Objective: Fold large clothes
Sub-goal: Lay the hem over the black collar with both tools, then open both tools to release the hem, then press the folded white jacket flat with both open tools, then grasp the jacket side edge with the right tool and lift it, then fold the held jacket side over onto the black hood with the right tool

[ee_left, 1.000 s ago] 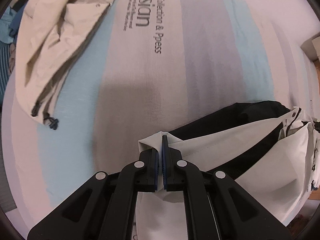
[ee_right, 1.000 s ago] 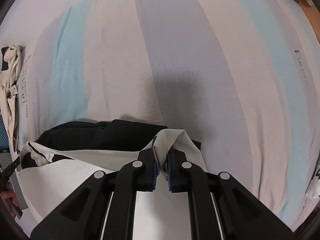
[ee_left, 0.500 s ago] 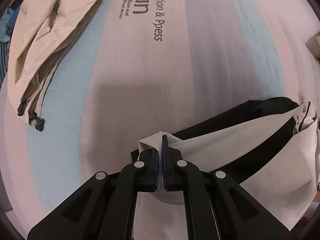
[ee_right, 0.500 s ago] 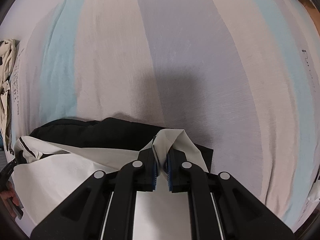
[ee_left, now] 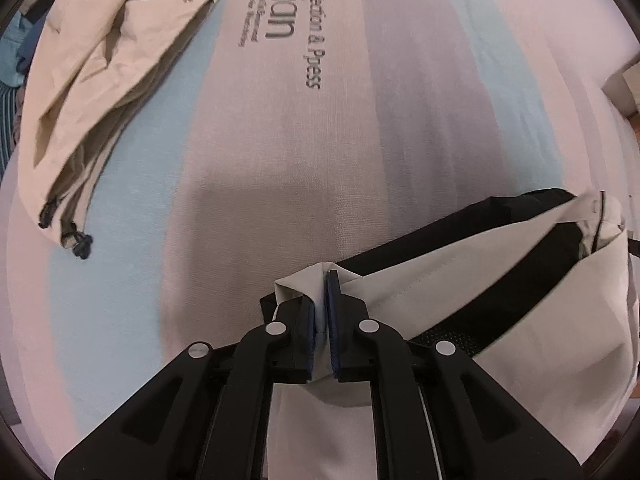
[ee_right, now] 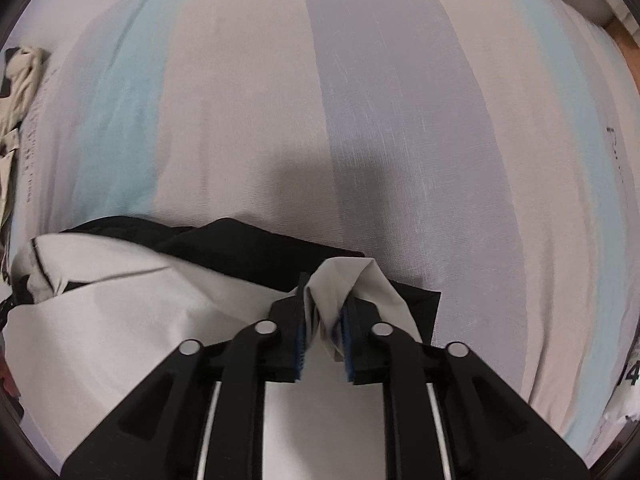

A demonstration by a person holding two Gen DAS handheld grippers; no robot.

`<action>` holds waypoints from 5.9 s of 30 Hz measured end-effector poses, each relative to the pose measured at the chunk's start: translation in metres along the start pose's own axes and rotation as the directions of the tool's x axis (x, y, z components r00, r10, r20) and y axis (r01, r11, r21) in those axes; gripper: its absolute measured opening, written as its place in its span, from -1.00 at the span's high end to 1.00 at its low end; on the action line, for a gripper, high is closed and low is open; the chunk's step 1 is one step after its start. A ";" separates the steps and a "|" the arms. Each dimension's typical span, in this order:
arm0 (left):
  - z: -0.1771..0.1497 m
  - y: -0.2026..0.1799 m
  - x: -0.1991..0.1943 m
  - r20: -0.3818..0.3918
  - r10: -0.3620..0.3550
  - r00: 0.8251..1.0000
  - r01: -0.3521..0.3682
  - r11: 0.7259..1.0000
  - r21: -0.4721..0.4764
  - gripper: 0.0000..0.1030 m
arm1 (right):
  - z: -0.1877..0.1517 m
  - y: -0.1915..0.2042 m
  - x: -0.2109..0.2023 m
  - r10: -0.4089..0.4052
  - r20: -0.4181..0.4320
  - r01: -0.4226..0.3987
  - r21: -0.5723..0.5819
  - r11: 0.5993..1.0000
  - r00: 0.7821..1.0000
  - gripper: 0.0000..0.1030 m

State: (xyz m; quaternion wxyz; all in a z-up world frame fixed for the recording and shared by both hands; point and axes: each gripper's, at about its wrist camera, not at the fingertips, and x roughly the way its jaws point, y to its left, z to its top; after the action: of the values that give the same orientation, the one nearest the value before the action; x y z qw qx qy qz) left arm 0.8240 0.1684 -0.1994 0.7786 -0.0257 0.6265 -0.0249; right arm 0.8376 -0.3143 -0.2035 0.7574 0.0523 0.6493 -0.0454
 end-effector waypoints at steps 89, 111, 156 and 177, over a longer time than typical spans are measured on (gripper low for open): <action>-0.099 -0.182 0.014 -0.051 -0.035 0.998 0.039 0.996 0.078 -0.90 | -0.169 -0.083 0.033 0.519 -0.233 -0.522 0.054 0.851 0.823 -0.35; -0.115 -0.159 0.016 -0.042 -0.060 0.997 0.064 0.993 0.095 -0.90 | -0.163 -0.052 -0.011 0.313 -0.215 -0.310 0.047 0.950 0.925 0.78; -0.148 -0.075 -0.051 0.010 -0.154 0.988 0.150 0.972 0.178 -0.88 | -0.167 0.123 -0.158 0.176 -0.004 -0.175 -0.126 0.977 0.984 0.80; -0.162 0.120 -0.137 0.056 -0.040 0.998 0.036 0.997 0.069 -0.89 | -0.216 0.310 -0.157 0.090 0.044 -0.076 -0.253 0.964 0.995 0.79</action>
State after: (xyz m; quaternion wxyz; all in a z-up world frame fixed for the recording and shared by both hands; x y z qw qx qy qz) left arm 0.6374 0.2963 -0.1093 0.7959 -0.0119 0.6023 -0.0601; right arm 0.6449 0.0227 -0.0744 0.7768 -0.0183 0.6259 0.0673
